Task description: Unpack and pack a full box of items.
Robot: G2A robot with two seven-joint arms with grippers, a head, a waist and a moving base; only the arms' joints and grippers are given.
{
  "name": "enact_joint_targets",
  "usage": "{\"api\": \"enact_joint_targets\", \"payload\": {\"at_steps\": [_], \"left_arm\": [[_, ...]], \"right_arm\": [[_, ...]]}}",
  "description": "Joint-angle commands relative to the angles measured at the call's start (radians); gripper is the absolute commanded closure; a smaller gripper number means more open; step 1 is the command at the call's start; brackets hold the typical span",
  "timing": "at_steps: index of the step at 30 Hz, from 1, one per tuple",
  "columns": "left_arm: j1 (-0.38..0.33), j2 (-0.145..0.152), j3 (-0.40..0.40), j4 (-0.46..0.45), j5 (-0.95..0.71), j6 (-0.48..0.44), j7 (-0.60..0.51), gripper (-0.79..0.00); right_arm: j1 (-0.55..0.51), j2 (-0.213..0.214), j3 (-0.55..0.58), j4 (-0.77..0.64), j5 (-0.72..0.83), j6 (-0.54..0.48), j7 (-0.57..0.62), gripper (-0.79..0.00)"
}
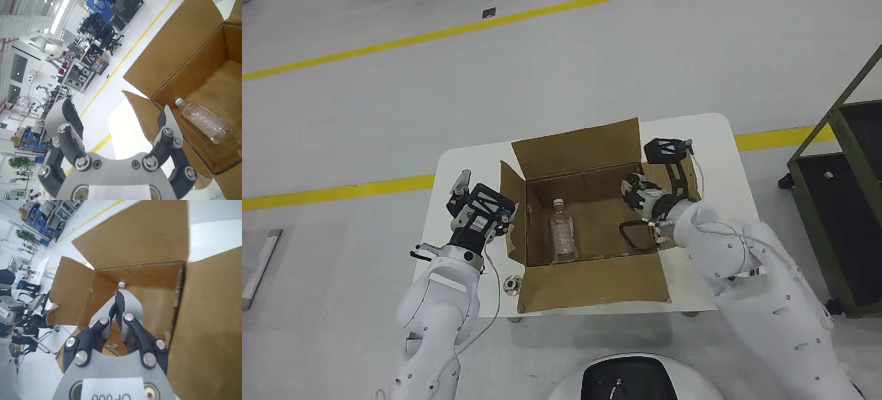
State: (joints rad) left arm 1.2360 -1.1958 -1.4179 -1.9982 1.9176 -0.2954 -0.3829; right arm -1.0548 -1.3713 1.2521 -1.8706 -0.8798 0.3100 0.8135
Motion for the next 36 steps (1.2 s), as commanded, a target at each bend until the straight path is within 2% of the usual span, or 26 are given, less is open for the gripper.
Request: {"api": "enact_joint_targets", "payload": {"at_steps": [1, 8, 11, 27, 31, 36], "left_arm": [[0.000, 0.000, 0.000, 0.000, 0.000, 0.000, 0.000, -0.785], [0.000, 0.000, 0.000, 0.000, 0.000, 0.000, 0.000, -0.785], [0.000, 0.000, 0.000, 0.000, 0.000, 0.000, 0.000, -0.785], [0.000, 0.000, 0.000, 0.000, 0.000, 0.000, 0.000, -0.785], [0.000, 0.000, 0.000, 0.000, 0.000, 0.000, 0.000, -0.785], [0.000, 0.000, 0.000, 0.000, 0.000, 0.000, 0.000, -0.785]], "right_arm": [[-0.027, 0.011, 0.019, -0.055, -0.124, 0.008, 0.037, 0.000], [-0.128, 0.046, 0.064, -0.234, -0.529, -0.028, 0.284, 0.000], [-0.167, 0.050, 0.082, -0.286, -0.597, -0.018, 0.342, 0.000], [-0.183, 0.049, 0.093, -0.297, -0.583, -0.007, 0.320, 0.000], [-0.201, 0.053, 0.178, -0.342, -0.578, -0.023, 0.293, 0.000], [-0.224, 0.064, 0.335, -0.418, -0.560, -0.095, 0.327, 0.000]]}}
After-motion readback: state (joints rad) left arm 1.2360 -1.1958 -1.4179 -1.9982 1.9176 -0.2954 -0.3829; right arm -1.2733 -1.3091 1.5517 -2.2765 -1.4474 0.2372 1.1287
